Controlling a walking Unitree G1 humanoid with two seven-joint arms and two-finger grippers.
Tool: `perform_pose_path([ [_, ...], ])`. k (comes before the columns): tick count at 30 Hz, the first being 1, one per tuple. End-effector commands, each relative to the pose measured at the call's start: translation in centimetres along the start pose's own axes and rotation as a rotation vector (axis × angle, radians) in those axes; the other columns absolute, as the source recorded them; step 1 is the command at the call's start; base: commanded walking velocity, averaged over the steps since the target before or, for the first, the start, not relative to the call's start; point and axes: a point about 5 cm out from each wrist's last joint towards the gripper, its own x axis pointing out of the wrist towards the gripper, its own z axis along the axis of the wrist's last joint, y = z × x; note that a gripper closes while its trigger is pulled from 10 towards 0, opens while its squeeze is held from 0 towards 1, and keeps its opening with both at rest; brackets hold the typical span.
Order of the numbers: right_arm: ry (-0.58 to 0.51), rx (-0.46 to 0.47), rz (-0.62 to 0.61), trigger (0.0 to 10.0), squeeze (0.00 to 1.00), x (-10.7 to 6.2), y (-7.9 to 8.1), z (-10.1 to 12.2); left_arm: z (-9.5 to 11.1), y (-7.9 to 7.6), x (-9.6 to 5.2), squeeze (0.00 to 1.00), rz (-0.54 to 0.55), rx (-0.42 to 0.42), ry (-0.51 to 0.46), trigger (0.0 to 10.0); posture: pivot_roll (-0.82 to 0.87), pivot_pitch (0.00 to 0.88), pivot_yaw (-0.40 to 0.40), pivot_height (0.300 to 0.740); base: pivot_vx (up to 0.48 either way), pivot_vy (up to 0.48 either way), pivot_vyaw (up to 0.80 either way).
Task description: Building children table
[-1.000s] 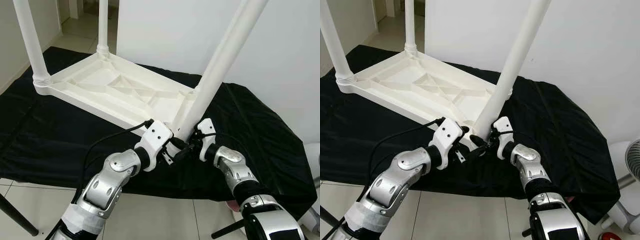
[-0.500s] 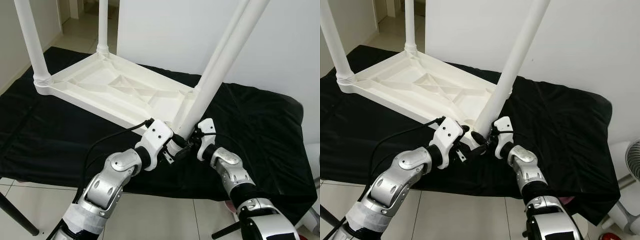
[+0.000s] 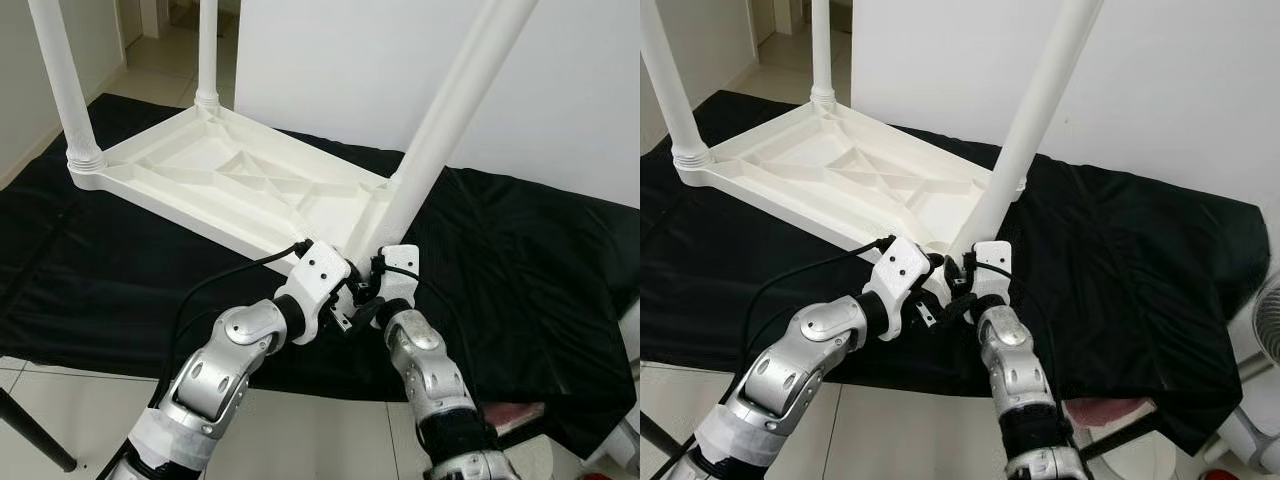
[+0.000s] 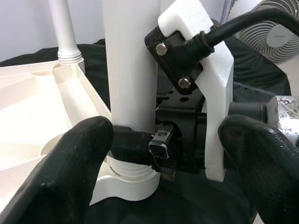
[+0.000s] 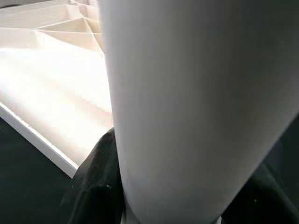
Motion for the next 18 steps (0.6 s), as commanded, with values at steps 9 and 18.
perform_pose_path([
  [9,0.068,-0.034,-0.062,10.0,1.0,-1.4,-1.7,-0.6,-0.1,-0.5,0.2,0.0,-0.011,0.0,0.004,10.0,0.05,0.0,-0.204,0.74,0.0,0.0,0.0],
  [18,0.019,-0.099,0.06,10.0,1.0,-1.5,-3.7,0.0,-0.1,-0.6,0.3,0.0,-0.011,0.001,0.004,10.0,0.05,0.0,-0.203,0.74,0.0,0.0,0.0],
])
